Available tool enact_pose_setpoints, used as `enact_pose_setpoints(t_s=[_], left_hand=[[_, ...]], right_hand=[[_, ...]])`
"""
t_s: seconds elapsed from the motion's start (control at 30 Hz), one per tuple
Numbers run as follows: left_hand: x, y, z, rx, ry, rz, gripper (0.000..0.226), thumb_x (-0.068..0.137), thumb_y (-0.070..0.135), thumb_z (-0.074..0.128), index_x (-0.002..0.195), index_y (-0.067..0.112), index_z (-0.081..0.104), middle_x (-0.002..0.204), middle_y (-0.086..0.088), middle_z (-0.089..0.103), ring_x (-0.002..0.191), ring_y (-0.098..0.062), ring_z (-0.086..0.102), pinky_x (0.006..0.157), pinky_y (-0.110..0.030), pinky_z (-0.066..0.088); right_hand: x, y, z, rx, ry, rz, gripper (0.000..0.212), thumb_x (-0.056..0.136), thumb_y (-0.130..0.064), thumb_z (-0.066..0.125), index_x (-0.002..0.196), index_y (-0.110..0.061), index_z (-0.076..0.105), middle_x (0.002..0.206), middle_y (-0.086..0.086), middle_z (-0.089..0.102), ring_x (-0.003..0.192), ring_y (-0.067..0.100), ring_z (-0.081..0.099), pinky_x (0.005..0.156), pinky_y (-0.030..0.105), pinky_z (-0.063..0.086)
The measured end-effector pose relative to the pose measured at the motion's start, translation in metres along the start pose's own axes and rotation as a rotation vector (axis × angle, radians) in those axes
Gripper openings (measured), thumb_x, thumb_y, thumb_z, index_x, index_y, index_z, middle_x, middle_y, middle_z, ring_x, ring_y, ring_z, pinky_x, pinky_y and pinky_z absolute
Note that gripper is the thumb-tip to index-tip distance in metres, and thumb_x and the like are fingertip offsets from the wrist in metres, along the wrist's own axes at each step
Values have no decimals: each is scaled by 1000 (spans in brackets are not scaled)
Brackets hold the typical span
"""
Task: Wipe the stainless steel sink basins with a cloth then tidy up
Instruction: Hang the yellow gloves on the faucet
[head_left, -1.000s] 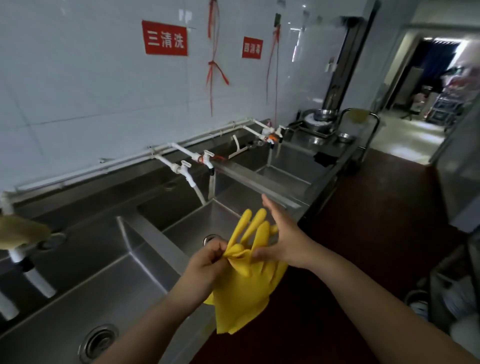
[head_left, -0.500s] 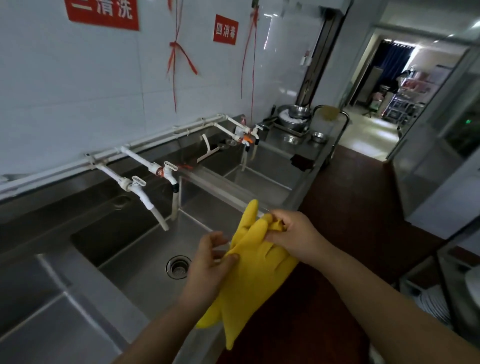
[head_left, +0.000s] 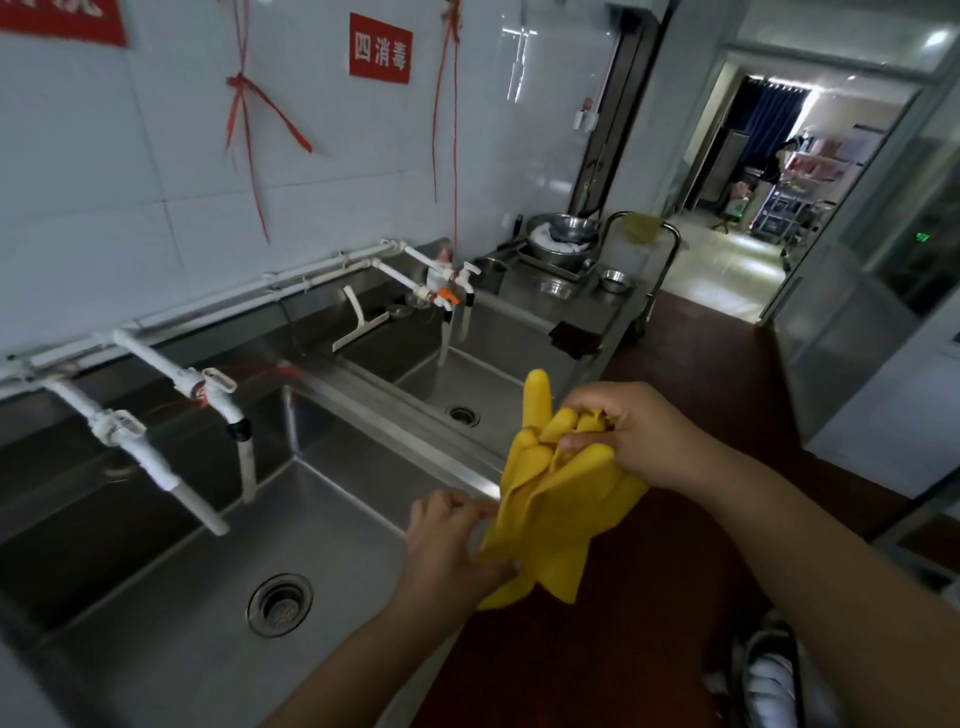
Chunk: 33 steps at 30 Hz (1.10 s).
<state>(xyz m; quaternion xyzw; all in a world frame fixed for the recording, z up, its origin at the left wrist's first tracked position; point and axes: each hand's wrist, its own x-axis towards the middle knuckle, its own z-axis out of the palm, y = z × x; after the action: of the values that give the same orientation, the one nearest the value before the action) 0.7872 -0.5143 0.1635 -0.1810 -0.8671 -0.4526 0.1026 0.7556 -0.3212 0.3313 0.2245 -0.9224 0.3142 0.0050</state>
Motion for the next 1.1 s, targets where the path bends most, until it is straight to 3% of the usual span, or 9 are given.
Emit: enact_pose_setpoints(t_s=[0.13, 0.2, 0.3, 0.4, 0.53, 0.67, 0.77, 0.9, 1.1], left_hand=[[55, 18, 46, -117, -60, -63, 49, 55, 56, 78, 97, 47, 54, 139, 14, 28, 130, -7, 13, 104, -35, 21], [85, 31, 66, -212, -164, -68, 56, 50, 62, 71, 100, 41, 60, 138, 20, 32, 136, -5, 15, 111, -32, 17], [124, 49, 98, -455, -267, -129, 66, 55, 57, 72, 102, 12, 71, 124, 20, 53, 120, 6, 44, 101, -20, 35], [152, 59, 130, -568, -254, -221, 50, 71, 49, 73, 97, 6, 69, 109, -1, 66, 103, -9, 61, 89, -29, 50], [190, 56, 155, -577, -208, -385, 27, 80, 43, 60, 89, 19, 70, 95, 3, 68, 93, -11, 64, 78, -21, 49], [242, 32, 163, -529, -120, -460, 22, 89, 28, 59, 93, 9, 69, 99, -8, 67, 94, -17, 63, 81, -27, 50], [288, 10, 166, -500, -57, -427, 8, 88, 12, 63, 88, 11, 70, 92, -6, 68, 82, -6, 64, 71, -16, 51], [360, -28, 166, -469, 22, -443, 25, 82, 2, 69, 100, 17, 62, 96, -7, 62, 84, -11, 60, 69, -15, 50], [453, -79, 153, -109, -241, -430, 23, 86, 10, 62, 102, 26, 62, 98, 8, 63, 90, -4, 60, 77, -17, 49]], right_hand=[[6, 62, -48, 78, -17, -16, 14, 77, -20, 76, 81, -30, 68, 82, 1, 67, 75, 11, 64, 66, 29, 48], [11, 91, -73, 94, 0, -21, 16, 76, -18, 77, 79, -31, 67, 77, 2, 67, 69, 8, 62, 62, 25, 48], [22, 136, -109, 152, 18, 6, 17, 74, -17, 79, 74, -29, 66, 68, -6, 65, 63, 1, 59, 58, 16, 45], [41, 183, -132, 91, 80, 16, 15, 72, -20, 80, 77, -15, 68, 70, 5, 64, 64, 6, 57, 59, 21, 44], [71, 237, -147, 159, 131, 89, 14, 73, -18, 80, 78, -11, 68, 74, 12, 66, 68, 13, 61, 59, 25, 47], [116, 289, -150, 232, 170, 196, 11, 76, -15, 76, 74, -21, 67, 70, -2, 65, 67, 4, 60, 56, 20, 47], [159, 324, -151, 268, 178, 275, 17, 74, -19, 74, 88, -27, 66, 83, -3, 68, 77, 8, 64, 63, 25, 49], [228, 359, -154, 342, 192, 310, 23, 72, -21, 76, 93, -25, 68, 82, -3, 71, 73, 8, 68, 63, 26, 52], [338, 395, -165, 280, 196, 274, 15, 74, -16, 76, 81, -25, 66, 76, -1, 69, 67, 5, 65, 59, 27, 50]])
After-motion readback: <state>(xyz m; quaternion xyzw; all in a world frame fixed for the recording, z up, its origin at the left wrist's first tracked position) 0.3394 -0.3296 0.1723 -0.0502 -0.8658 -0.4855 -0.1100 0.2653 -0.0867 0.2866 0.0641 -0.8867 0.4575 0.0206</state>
